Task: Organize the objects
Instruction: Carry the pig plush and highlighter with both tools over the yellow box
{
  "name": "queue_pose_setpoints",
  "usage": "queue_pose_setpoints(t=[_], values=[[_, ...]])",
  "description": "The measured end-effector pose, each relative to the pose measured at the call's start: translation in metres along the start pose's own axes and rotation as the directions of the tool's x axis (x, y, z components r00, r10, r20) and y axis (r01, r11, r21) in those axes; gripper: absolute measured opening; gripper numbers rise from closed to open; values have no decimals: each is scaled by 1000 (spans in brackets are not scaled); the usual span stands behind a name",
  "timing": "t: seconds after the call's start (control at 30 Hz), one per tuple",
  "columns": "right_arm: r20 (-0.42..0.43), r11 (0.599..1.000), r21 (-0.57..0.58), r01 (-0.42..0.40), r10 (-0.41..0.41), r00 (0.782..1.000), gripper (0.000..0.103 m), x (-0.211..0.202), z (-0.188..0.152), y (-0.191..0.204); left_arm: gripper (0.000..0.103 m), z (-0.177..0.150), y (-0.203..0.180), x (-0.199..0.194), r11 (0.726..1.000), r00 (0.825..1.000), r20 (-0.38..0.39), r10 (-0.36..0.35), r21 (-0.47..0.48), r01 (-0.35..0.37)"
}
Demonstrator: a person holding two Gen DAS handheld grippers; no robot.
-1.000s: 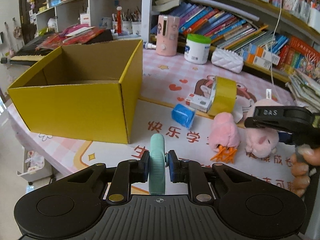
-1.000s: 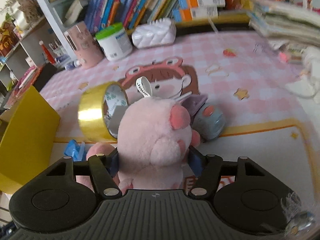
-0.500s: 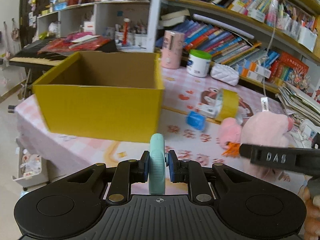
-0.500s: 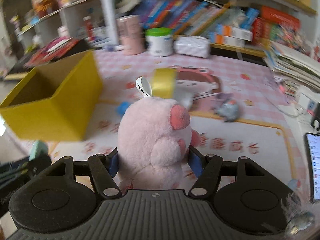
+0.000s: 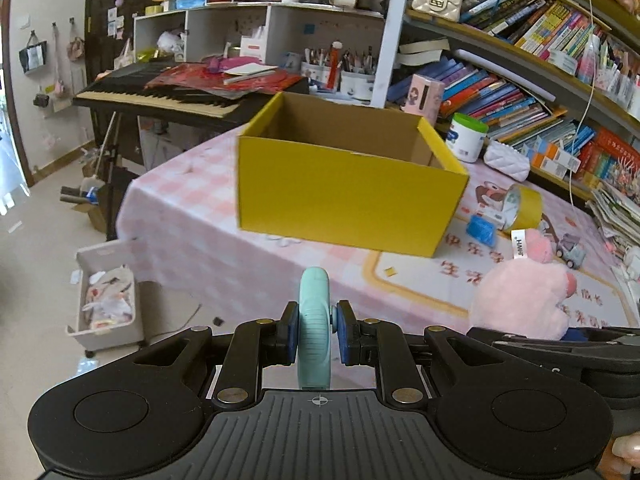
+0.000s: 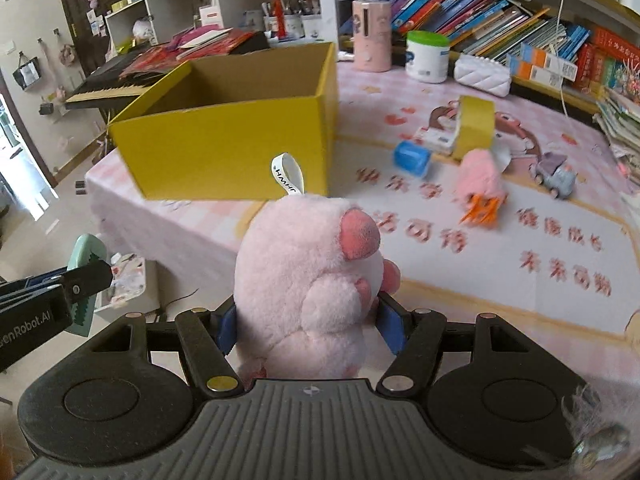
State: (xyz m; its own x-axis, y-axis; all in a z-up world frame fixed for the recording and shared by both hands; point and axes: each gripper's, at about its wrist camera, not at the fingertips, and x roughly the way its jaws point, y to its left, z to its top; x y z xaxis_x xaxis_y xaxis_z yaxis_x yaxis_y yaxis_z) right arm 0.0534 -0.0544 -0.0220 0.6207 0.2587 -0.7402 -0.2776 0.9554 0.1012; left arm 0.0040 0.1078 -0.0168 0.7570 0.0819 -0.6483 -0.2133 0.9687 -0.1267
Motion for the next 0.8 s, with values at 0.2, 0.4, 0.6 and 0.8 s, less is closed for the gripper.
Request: queue_pose_setpoints(t=[0.2,0.4,0.6,0.8], values=[[-9,1000,20,1,-1,1000,66,-8,-20,30,18,-11,28,-15,1000,1000,0,-5,18,5],[-8,1000,12,5,-5,1000,66,-16,-28,47,18,-13,41,-23,999,1000,7,-24,23,24],[6,1000,14,20,-20,1000,66,-21,-28,54,18,-10,49,-27,999,999,31,-44,26,43],[23,999,21,28,-28,999,66,-22,-23,58,18,-5,55,-29,998,997,54,-54,32,52]])
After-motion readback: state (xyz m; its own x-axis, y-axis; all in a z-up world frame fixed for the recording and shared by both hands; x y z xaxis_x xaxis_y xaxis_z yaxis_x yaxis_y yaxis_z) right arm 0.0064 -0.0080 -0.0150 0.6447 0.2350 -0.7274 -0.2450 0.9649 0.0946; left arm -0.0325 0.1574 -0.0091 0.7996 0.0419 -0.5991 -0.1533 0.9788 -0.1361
